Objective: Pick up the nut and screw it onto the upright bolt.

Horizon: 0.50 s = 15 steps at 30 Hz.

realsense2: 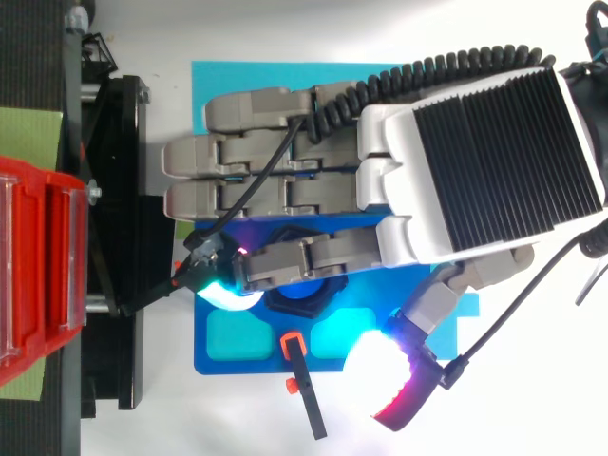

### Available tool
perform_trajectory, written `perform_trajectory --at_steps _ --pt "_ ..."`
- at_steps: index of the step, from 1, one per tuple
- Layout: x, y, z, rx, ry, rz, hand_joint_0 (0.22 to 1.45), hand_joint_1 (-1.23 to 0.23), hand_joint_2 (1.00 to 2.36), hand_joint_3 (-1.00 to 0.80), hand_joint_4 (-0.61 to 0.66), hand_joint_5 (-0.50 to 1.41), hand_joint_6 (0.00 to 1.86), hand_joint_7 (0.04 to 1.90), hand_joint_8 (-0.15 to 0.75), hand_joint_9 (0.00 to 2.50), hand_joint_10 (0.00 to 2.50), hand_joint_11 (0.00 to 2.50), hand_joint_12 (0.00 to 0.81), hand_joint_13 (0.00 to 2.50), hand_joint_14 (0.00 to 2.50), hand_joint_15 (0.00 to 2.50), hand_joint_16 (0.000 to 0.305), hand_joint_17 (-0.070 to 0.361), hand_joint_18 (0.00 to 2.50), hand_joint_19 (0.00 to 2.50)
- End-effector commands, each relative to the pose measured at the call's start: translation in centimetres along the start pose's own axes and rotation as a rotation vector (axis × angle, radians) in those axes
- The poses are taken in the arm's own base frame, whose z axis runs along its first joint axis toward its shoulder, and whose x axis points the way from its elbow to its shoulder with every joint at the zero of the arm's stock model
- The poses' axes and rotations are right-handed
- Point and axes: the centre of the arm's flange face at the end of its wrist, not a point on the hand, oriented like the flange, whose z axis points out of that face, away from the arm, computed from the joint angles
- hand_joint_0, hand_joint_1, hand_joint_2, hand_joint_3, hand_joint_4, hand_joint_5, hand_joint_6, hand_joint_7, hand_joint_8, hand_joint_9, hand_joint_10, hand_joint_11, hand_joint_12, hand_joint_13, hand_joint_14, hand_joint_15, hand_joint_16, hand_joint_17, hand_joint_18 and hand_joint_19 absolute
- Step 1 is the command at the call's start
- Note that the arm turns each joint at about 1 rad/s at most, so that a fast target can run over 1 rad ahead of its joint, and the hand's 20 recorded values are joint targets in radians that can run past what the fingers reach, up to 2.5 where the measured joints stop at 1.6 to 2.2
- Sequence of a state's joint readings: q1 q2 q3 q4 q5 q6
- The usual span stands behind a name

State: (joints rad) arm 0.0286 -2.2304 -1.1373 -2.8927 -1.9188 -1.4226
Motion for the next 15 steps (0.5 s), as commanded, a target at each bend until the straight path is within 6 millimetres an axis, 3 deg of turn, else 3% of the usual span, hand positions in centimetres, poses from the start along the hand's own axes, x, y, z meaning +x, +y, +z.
perform_trajectory --at_steps 1,6,15 --pt "0.7 -0.1 -0.3 0.002 0.011 0.005 0.42 -0.23 1.00 -0.50 0.19 -0.13 0.50 0.73 0.200 0.12 0.00 0.00 0.339 0.00 0.00 0.00 0.051 0.115 0.00 0.00" --pt "1.8 -0.3 -0.9 0.014 0.036 0.023 0.43 -0.24 1.00 -0.50 0.20 -0.12 0.50 0.74 0.200 0.12 0.00 0.00 0.340 0.00 0.00 0.00 0.051 0.114 0.00 0.00" --pt "1.7 -0.3 -0.8 0.013 0.027 0.026 0.43 -0.24 1.00 -0.50 0.20 -0.12 0.50 0.76 0.211 0.16 0.00 0.00 0.343 0.00 0.00 0.00 0.050 0.111 0.00 0.00"
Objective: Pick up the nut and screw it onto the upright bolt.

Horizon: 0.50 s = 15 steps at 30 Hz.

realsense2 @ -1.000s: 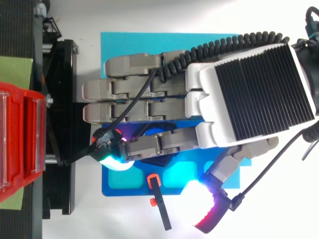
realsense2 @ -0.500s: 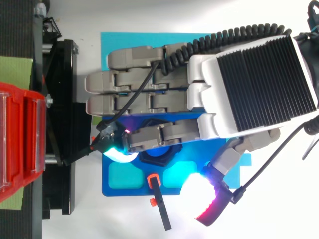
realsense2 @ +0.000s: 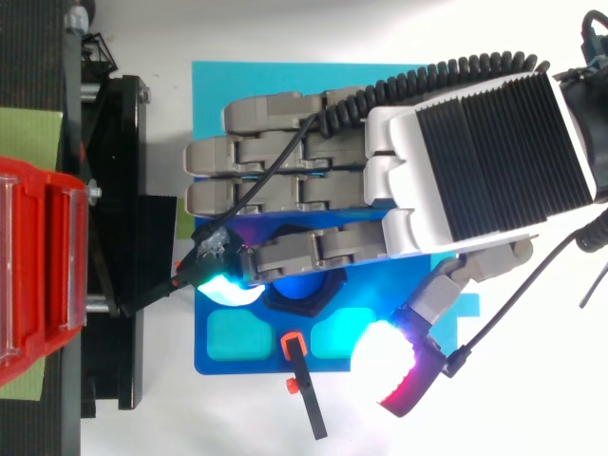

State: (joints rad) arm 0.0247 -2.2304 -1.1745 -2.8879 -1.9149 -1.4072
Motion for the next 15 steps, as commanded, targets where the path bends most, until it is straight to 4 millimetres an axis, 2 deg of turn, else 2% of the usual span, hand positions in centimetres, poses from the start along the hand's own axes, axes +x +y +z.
perform_trajectory --at_steps 1,7,11,15 --pt "0.0 -0.1 -0.1 -0.002 0.000 0.000 0.43 -0.24 1.00 -0.50 0.20 -0.12 0.50 0.77 0.213 0.17 0.00 0.00 0.342 0.00 0.00 0.00 0.049 0.111 0.00 0.00" --pt "-0.1 -0.6 -0.3 0.005 -0.001 0.000 0.43 -0.24 1.00 -0.50 0.24 -0.10 0.50 0.90 0.226 0.23 0.00 0.00 0.339 0.00 0.00 0.00 0.047 0.106 0.00 0.00" --pt "-0.2 -0.9 -0.5 0.009 -0.005 -0.004 0.44 -0.24 1.00 -0.50 0.18 -0.07 0.50 0.99 0.206 0.37 0.00 0.00 0.340 0.00 0.00 0.00 0.046 0.104 0.00 0.00" --pt "-0.3 -1.3 -0.6 0.015 -0.009 -0.006 0.44 -0.24 1.00 -0.50 0.20 -0.05 0.50 1.05 0.206 0.42 0.00 0.00 0.336 0.00 0.00 0.00 0.045 0.101 0.00 0.00"
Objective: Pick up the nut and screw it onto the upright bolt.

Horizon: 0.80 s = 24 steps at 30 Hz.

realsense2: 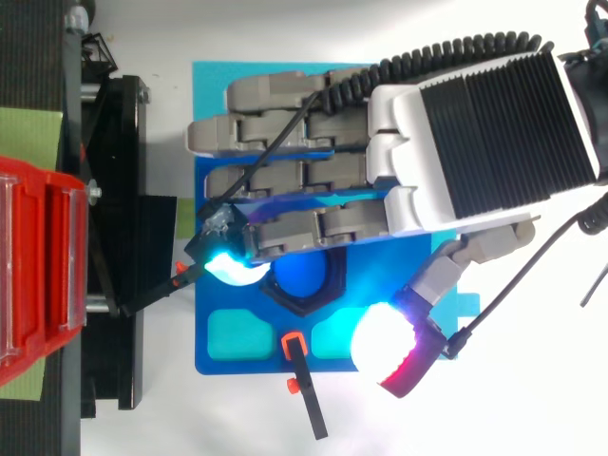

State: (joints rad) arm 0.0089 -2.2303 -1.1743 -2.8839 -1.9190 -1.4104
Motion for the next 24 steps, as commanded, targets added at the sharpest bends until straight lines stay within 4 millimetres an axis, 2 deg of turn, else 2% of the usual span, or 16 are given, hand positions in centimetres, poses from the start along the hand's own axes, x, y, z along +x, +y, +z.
perform_trajectory --at_steps 1,3,7,16,21,24 --pt "-0.3 -0.3 -0.2 0.004 -0.003 -0.002 0.44 -0.24 1.00 -0.50 0.19 -0.04 0.51 1.07 0.208 0.45 0.00 0.00 0.335 0.00 0.00 0.00 0.044 0.100 0.00 0.00" --pt "-0.4 -0.6 -0.3 0.004 -0.003 -0.003 0.46 -0.27 1.00 -0.50 0.19 -0.02 0.51 1.10 0.202 0.50 0.00 0.00 0.322 0.00 0.00 0.00 0.042 0.094 0.00 0.00" --pt "-0.8 -1.0 -0.5 -0.003 -0.007 -0.010 0.48 -0.35 1.00 -0.50 0.13 0.01 0.51 1.18 0.192 0.77 0.00 0.00 0.303 0.17 0.00 0.00 0.036 0.081 0.00 0.00" --pt "-0.8 -2.1 -1.2 0.005 -0.006 -0.013 0.50 -0.38 1.00 -0.50 0.04 0.07 0.50 1.36 0.168 1.05 0.00 0.00 0.274 0.37 0.00 0.00 0.028 0.063 0.00 0.00" --pt "-0.9 -2.2 -1.3 0.002 -0.007 -0.014 0.50 -0.38 1.00 -0.50 0.03 0.09 0.50 1.40 0.145 1.19 0.00 0.00 0.254 0.48 0.00 0.00 0.024 0.054 0.10 0.00" --pt "-2.1 -2.3 -1.0 -0.004 -0.024 -0.020 0.50 -0.36 1.00 -0.50 0.05 0.09 0.50 1.42 0.116 1.29 0.00 0.00 0.243 0.56 0.00 0.00 0.022 0.050 0.22 0.00"
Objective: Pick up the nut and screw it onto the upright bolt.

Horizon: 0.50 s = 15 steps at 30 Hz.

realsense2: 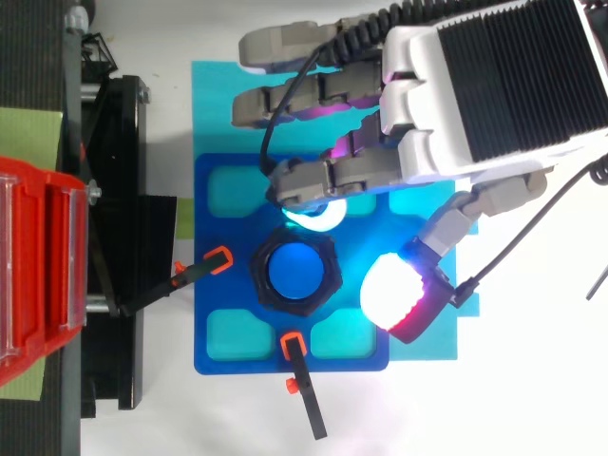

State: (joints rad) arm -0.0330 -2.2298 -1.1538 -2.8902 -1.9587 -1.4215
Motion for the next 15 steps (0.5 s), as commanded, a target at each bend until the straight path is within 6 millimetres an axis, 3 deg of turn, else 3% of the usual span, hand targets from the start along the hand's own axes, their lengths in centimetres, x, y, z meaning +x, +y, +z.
perform_trajectory --at_steps 1,6,9,15 --pt "-1.5 0.0 0.4 -0.011 -0.018 -0.007 0.49 -0.36 1.00 -0.50 0.05 0.09 0.50 1.42 0.121 1.32 0.00 0.00 0.239 0.57 0.00 0.00 0.022 0.050 0.23 0.00" --pt "-4.9 0.8 1.3 -0.022 -0.024 -0.018 0.47 -0.28 1.00 -0.50 0.07 0.08 0.50 1.42 0.164 1.29 0.00 0.00 0.257 0.57 0.00 0.00 0.025 0.056 0.22 0.00" --pt "-6.1 1.1 1.7 -0.028 -0.036 -0.029 0.46 -0.24 1.00 -0.50 0.08 0.06 0.50 1.33 0.192 1.19 0.00 0.00 0.280 0.51 0.00 0.00 0.030 0.067 0.14 0.00" --pt "-7.8 2.0 2.4 -0.037 -0.056 -0.039 0.45 -0.23 1.00 -0.50 0.23 -0.01 0.51 0.95 0.206 0.99 0.00 0.00 0.309 0.41 0.00 0.00 0.037 0.082 0.06 0.00"
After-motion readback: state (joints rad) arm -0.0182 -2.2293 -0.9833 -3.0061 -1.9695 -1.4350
